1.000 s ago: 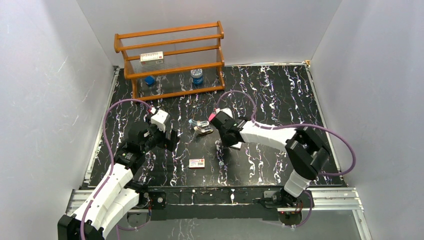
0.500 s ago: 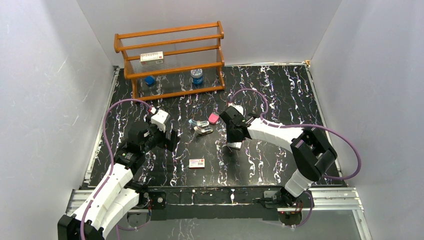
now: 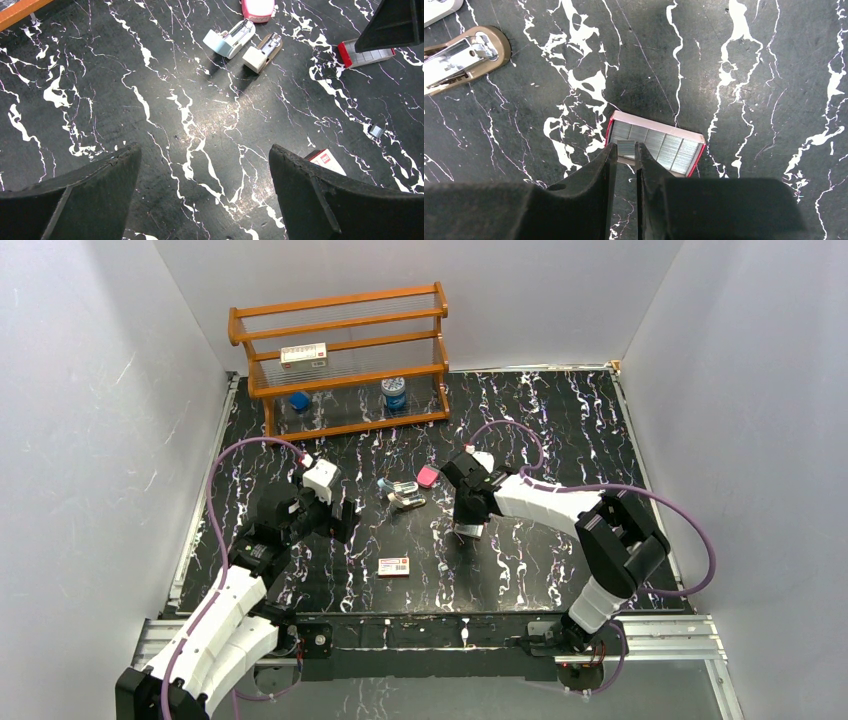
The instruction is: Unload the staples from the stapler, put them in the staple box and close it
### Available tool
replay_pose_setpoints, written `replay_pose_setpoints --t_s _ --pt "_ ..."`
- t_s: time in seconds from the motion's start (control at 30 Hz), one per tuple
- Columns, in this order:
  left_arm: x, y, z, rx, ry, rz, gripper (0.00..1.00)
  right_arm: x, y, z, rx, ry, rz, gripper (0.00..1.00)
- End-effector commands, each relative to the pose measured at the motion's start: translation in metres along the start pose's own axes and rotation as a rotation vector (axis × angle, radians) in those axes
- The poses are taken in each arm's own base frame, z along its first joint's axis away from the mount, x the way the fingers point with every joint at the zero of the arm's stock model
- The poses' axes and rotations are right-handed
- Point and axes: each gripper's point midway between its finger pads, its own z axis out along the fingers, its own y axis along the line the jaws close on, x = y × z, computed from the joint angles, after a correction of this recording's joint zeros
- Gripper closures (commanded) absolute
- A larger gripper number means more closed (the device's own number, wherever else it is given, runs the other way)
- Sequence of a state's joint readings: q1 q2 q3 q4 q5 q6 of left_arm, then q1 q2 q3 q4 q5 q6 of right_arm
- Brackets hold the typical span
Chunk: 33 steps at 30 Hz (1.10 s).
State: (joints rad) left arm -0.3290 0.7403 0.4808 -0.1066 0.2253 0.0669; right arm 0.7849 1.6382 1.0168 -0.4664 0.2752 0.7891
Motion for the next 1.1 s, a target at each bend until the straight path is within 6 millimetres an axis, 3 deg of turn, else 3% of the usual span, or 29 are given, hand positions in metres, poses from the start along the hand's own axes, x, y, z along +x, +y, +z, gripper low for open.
replay_pose_setpoints --t_s 0.0,0.17,0.37,0.47,0.6,0.7,0.93,1.07 --pt "-0.019 -0.001 -0.003 0.009 -0.042 0.013 0.05 -0.008 0.002 0.003 0.013 -0.021 0.052 0.73" --pt "-0.020 -0.001 -0.004 0.008 -0.044 0.013 0.05 -0.006 0.002 0.005 0.014 -0.015 0.066 0.72" --pt "-0.020 -0.001 -0.003 0.011 -0.041 0.013 0.05 -0.013 0.006 -0.001 0.002 -0.029 0.073 0.63" --pt "-0.020 0.000 -0.004 0.004 -0.041 0.014 0.05 -0.018 0.010 -0.012 -0.026 -0.041 0.042 0.58" --pt "-0.020 0.000 -0.003 0.005 -0.039 0.012 0.05 -0.018 0.025 -0.040 -0.188 -0.082 -0.044 0.52" --pt "-0.020 -0.001 -0.003 0.010 -0.038 0.010 0.05 0.002 0.032 -0.057 -0.324 -0.035 -0.125 0.45" --pt "-0.019 -0.001 -0.002 0.015 -0.031 0.007 0.05 0.093 0.036 -0.069 -0.486 0.177 -0.208 0.41" --pt "-0.018 -0.001 -0.002 0.012 -0.026 0.006 0.05 0.118 0.047 -0.077 -0.516 0.213 -0.193 0.40"
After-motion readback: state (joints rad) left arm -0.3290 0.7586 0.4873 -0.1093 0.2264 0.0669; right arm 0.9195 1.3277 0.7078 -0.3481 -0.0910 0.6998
